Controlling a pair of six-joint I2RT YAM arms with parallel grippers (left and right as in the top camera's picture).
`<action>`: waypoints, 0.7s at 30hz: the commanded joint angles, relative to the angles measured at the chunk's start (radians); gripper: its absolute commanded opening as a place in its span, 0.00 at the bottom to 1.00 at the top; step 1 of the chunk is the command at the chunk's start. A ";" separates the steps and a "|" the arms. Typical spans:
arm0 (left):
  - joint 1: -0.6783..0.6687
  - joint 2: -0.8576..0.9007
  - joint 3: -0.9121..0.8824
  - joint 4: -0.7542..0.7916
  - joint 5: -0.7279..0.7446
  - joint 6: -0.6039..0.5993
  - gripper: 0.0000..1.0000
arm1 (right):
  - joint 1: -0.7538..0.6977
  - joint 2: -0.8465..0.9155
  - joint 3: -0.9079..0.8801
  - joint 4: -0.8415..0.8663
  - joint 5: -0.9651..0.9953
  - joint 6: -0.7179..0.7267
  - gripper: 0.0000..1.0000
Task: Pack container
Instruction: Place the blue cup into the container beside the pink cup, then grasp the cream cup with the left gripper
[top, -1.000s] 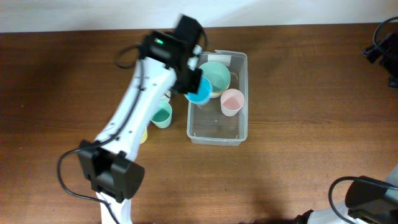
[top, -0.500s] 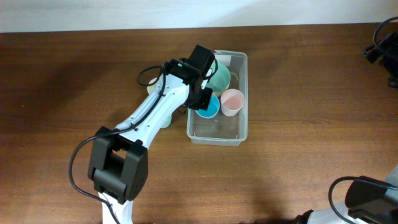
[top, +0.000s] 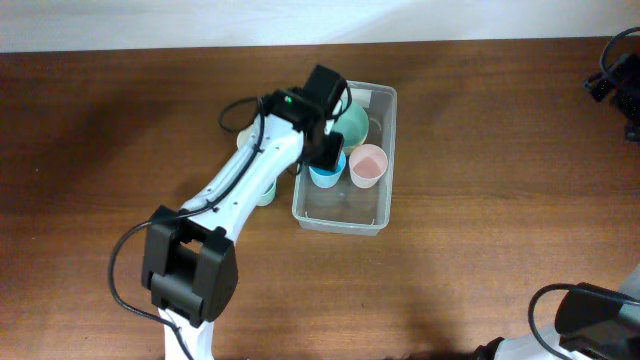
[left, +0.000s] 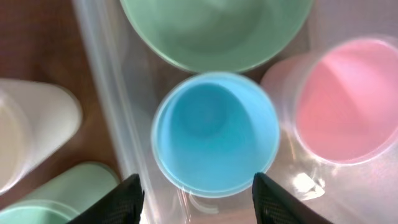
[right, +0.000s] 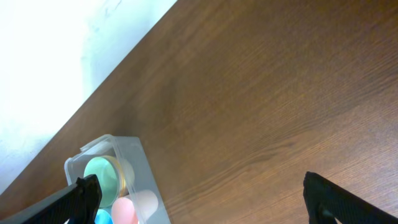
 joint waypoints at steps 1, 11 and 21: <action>0.040 -0.021 0.195 -0.083 -0.042 0.000 0.59 | -0.003 0.003 0.001 0.003 0.009 -0.003 0.99; 0.249 -0.038 0.420 -0.298 -0.150 0.002 0.70 | -0.003 0.003 0.001 0.003 0.009 -0.003 0.99; 0.396 0.183 0.329 -0.287 0.108 0.034 0.59 | -0.003 0.003 0.001 0.003 0.009 -0.003 0.99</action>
